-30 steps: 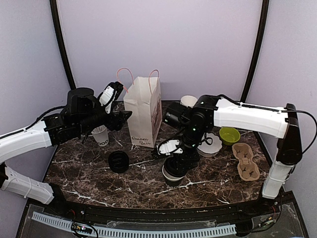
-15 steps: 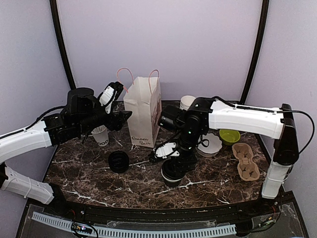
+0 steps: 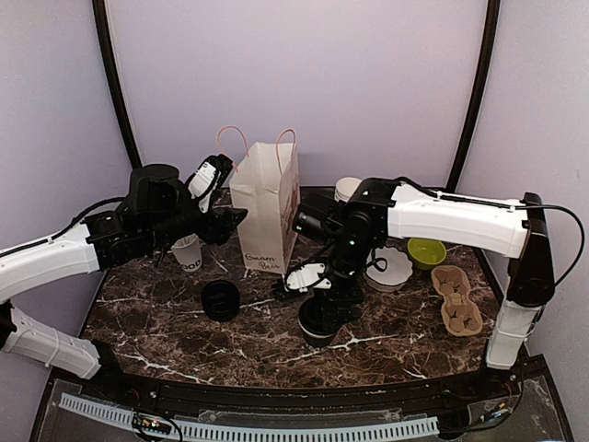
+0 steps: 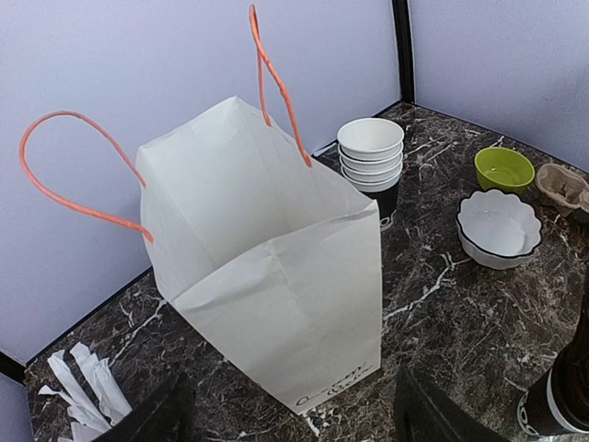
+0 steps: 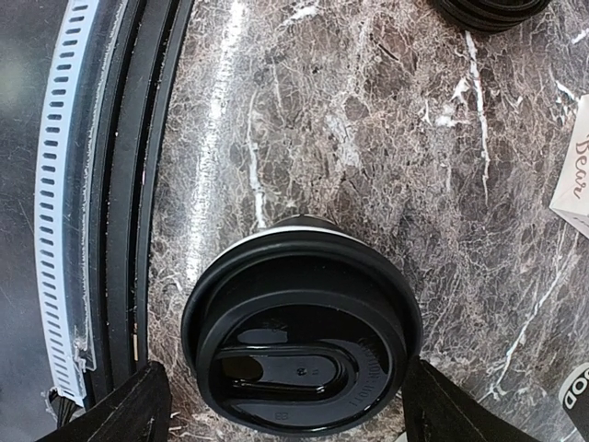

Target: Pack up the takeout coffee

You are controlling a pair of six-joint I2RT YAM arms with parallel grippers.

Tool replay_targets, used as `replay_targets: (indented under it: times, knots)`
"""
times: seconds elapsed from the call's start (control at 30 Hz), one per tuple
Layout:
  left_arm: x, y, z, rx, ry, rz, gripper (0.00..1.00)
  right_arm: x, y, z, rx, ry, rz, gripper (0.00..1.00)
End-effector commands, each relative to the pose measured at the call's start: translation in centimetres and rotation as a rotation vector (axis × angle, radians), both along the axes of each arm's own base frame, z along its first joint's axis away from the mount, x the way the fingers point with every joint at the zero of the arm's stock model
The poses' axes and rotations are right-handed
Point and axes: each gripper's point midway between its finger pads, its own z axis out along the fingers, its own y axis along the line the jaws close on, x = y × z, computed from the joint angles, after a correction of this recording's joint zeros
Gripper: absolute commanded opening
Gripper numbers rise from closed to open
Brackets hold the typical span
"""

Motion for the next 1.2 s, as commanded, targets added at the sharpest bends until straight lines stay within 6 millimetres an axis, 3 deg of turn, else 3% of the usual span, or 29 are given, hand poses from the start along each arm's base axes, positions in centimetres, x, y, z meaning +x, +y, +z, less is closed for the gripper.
replay_targets:
  times: [0.0,0.1,0.17,0.2,0.23,0.33,0.43,0.57,0.67,0.9,1.17]
  knots:
    - [0.1,-0.2,0.2,-0.012,-0.001,-0.004,0.77,-0.8,0.3,2.0,0.050,0.003,0.011,0.87]
    - [0.6,0.3,-0.2,-0.016,0.025,0.045,0.77,-0.5,0.0,3.4,0.078,-0.014,0.000,0.88]
    - [0.8,0.3,0.4,-0.044,0.077,0.076,0.76,0.1,-0.4,4.6,0.111,-0.024,-0.020,0.88]
    - [0.5,0.6,-0.7,-0.057,0.153,0.102,0.74,0.7,-0.9,5.2,0.132,-0.026,-0.043,0.89]
    - [0.3,0.3,-0.3,-0.077,0.182,0.097,0.73,1.2,-1.2,5.7,0.155,-0.025,-0.064,0.89]
    - [-1.5,-0.5,-2.1,-0.132,0.359,0.069,0.66,2.9,-2.2,6.8,0.239,-0.009,-0.155,0.89]
    - [-4.6,-3.4,-4.1,-0.194,0.578,-0.041,0.63,4.3,-2.6,7.0,0.340,0.077,-0.267,0.86]
    - [-9.7,-7.5,-6.9,-0.184,0.799,-0.177,0.61,4.9,-4.0,5.8,0.453,0.249,-0.433,0.79]
    - [-11.7,-9.2,-8.5,-0.180,0.920,-0.211,0.60,4.7,-5.3,3.7,0.457,0.348,-0.519,0.70]
    - [-13.2,-11.0,-11.5,-0.256,1.097,-0.225,0.51,3.2,-5.9,-0.3,0.418,0.564,-0.578,0.56]
    - [-14.1,-12.1,-13.9,-0.257,1.213,-0.238,0.46,3.3,-5.2,-1.4,0.386,0.648,-0.578,0.46]
